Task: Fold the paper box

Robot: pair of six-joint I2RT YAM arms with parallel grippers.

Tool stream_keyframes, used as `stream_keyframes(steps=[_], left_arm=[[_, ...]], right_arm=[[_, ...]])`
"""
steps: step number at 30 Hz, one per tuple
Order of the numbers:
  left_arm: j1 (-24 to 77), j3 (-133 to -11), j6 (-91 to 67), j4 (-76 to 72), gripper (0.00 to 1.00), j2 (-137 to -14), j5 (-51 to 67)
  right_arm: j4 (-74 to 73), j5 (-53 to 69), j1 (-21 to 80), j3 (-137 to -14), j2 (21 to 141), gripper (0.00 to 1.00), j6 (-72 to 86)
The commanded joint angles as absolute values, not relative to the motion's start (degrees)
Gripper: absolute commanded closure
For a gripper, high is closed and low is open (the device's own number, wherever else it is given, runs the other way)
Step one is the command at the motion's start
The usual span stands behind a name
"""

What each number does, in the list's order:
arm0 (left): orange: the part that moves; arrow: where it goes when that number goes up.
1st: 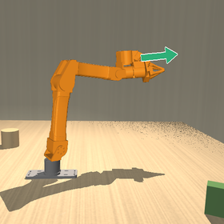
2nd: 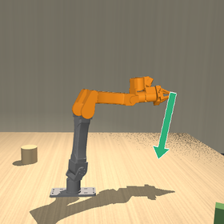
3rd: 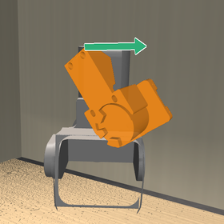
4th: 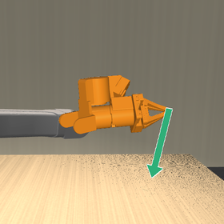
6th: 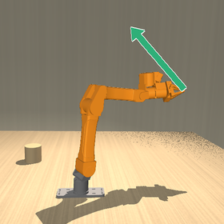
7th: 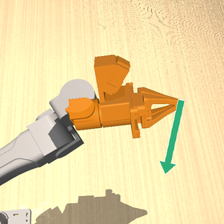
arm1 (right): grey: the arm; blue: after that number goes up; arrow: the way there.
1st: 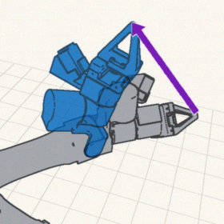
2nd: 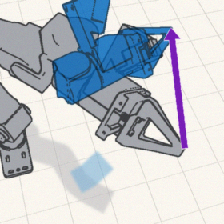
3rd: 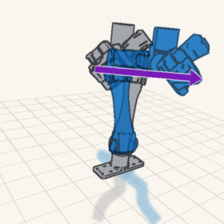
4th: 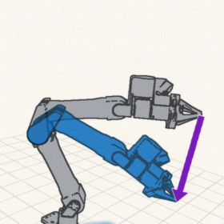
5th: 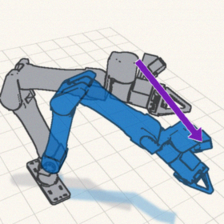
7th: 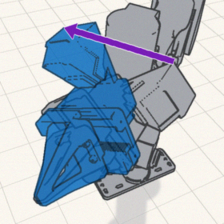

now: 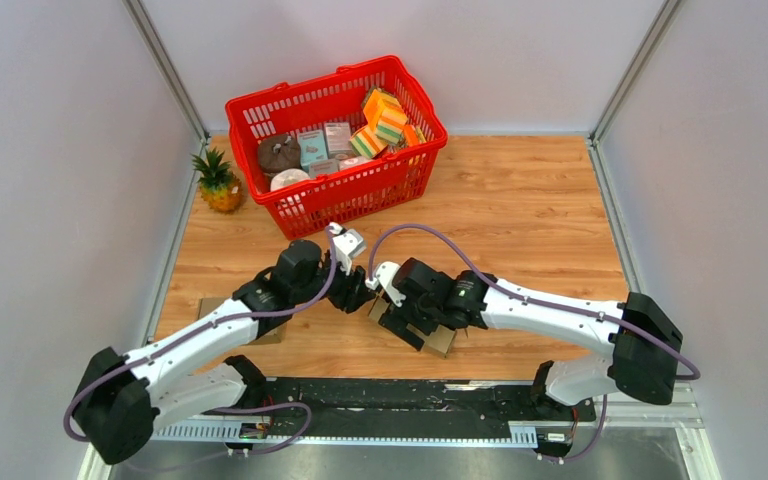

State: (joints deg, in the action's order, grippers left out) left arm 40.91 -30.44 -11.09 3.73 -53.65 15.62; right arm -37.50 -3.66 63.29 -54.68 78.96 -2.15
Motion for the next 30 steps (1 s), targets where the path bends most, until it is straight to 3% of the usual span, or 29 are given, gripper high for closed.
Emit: stream_keyframes(steps=[1, 18, 30], left_arm=[[41.1, -35.0, -4.0, 1.3, 0.41, -59.1, 20.2], [41.1, -40.2, 2.2, 3.1, 0.41, -65.1, 21.2], [41.2, -43.9, 2.5, 5.4, 0.51, -70.8, 28.9]], right_arm=[[-34.7, -1.6, 62.7, -54.2, 76.4, 0.15, -1.1], [-34.0, 2.3, 61.5, -54.2, 76.6, 0.2, -1.4], [-33.0, 3.9, 60.2, -53.9, 75.6, 0.21, -1.2]])
